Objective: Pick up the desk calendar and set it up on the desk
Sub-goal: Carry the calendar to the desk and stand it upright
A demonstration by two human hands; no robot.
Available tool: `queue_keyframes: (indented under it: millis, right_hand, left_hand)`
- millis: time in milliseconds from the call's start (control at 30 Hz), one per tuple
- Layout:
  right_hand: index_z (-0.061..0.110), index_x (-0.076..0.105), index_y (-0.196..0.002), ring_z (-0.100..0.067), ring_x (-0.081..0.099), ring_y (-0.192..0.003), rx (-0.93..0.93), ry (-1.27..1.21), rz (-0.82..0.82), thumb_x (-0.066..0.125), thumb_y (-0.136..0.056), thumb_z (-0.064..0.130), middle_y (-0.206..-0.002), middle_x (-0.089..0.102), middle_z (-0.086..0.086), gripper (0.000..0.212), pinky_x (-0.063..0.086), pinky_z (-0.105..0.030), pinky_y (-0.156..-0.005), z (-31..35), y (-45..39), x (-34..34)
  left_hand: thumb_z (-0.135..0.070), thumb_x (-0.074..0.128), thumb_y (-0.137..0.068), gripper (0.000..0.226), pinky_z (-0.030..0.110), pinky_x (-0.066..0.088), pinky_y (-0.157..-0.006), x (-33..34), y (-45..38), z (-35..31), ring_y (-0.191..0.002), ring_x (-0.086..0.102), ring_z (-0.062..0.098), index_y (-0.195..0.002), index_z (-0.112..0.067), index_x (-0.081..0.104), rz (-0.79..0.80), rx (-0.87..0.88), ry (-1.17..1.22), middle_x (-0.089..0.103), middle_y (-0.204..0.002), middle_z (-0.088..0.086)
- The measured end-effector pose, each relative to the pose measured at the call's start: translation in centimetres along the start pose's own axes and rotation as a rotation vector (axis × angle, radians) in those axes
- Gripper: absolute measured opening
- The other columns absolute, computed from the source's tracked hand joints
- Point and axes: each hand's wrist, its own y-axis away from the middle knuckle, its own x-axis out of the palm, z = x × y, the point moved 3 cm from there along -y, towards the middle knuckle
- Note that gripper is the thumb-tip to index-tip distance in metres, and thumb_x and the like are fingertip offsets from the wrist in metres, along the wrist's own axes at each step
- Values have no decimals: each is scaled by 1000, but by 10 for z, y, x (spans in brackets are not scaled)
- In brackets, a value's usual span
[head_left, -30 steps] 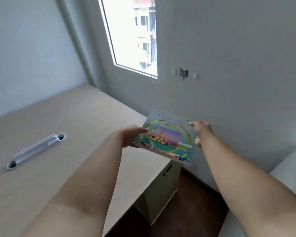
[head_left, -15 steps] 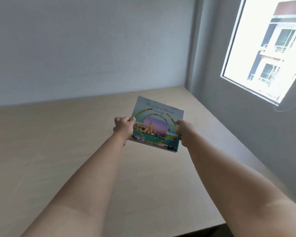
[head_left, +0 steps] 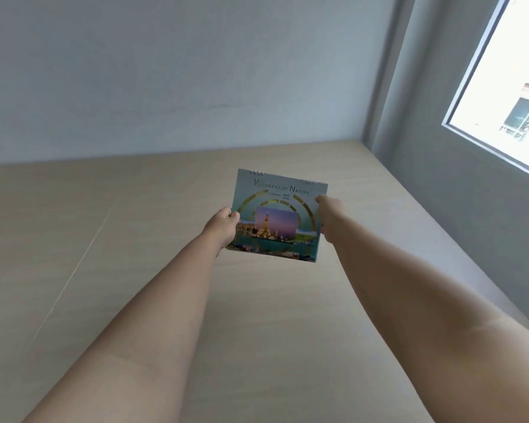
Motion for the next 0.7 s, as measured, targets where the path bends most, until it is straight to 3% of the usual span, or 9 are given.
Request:
queue_keyframes:
  millis: [100,200,300,433,567,700]
  right_hand:
    - [7,51,-120,-25,61,-71,-40,61,-2,39,-87,32,-100,65,-16,43,48,-31,-58,11,-25,-3]
    - [8,50,-121,-25,61,-75,-51,139,44,39,-88,32,-105,65,-16,43,48,-30,-57,19,-47,-3]
    - [11,46,-113,-20,57,-67,-66,195,108,37,-93,32,-97,58,-13,31,47,-29,-52,22,-61,3]
    - [13,45,-110,-21,56,-72,-64,196,156,37,-92,33,-90,56,-9,28,54,-43,-77,-4,-78,5]
    - [12,52,-102,-23,56,-75,-54,231,145,38,-83,27,-90,57,-10,28,45,-35,-65,-33,-83,1]
    - [14,55,-99,-22,49,-74,-20,251,123,44,-79,28,-80,52,-3,26,37,-26,-57,-66,-87,-8]
  left_hand:
    - [-32,34,-100,35,36,43,-82,11,-13,-2,-107,54,29,-121,-10,51,54,-47,40,59,-121,14]
    - [-33,39,-96,41,42,45,-101,22,-24,-7,-117,54,32,-130,-13,50,104,-119,94,58,-128,13]
    - [-32,39,-94,44,39,43,-96,32,-36,-7,-116,54,33,-132,-13,50,68,-158,107,59,-129,14]
    - [-30,41,-96,45,31,38,-89,47,-41,4,-119,51,31,-137,-11,44,-2,-201,146,55,-131,12]
    - [-30,52,-88,51,39,43,-102,60,-37,21,-117,54,29,-136,-16,43,70,-238,207,57,-133,9]
    - [-26,56,-88,54,37,39,-97,72,-34,35,-124,49,28,-138,-15,40,134,-268,125,52,-135,8]
